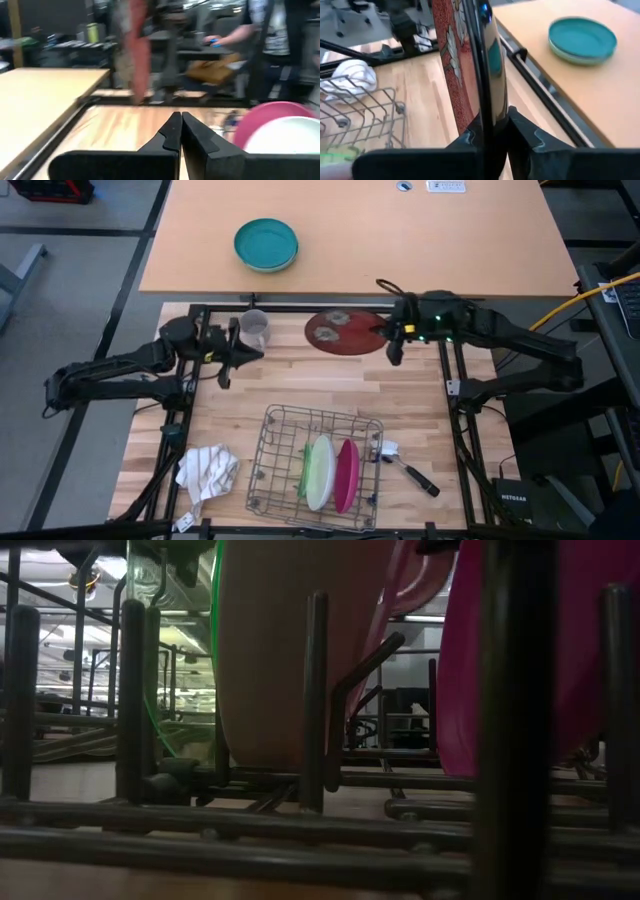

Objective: Sort dishes
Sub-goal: Put the red plate into the dish rack

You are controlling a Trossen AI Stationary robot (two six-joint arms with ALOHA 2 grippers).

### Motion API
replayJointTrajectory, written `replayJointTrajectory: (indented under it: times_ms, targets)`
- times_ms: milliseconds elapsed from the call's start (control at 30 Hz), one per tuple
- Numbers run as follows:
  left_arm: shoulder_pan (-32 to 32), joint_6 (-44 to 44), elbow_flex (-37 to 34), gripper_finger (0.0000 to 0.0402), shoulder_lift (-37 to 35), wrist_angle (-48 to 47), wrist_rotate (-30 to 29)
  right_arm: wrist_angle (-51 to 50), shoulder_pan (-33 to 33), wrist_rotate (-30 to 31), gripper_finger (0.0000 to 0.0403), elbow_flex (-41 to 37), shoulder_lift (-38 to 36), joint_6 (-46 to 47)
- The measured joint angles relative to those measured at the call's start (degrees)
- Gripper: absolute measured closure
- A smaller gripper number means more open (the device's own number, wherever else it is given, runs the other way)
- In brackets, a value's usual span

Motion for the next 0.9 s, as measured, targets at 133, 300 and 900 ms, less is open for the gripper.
replayJointTrajectory:
  times_ms: [133,300,900]
  targets:
    - [-7.4,-0.2,0.0,0.0401,0.2,2.8,0.5,-5.5,1.5,3.9,0.0365,0.0,-1.4,1.2]
    - [-18.6,0.6,0.0,0.0401,3.4,10.0,-0.3,-6.2,1.3,5.5,0.0365,-0.1,-1.3,0.8]
    - [-35.3,-1.8,0.0,0.04,20.8,12.6,-8.5,-10.5,1.3,3.5,0.0365,-0.1,-1.0,0.6]
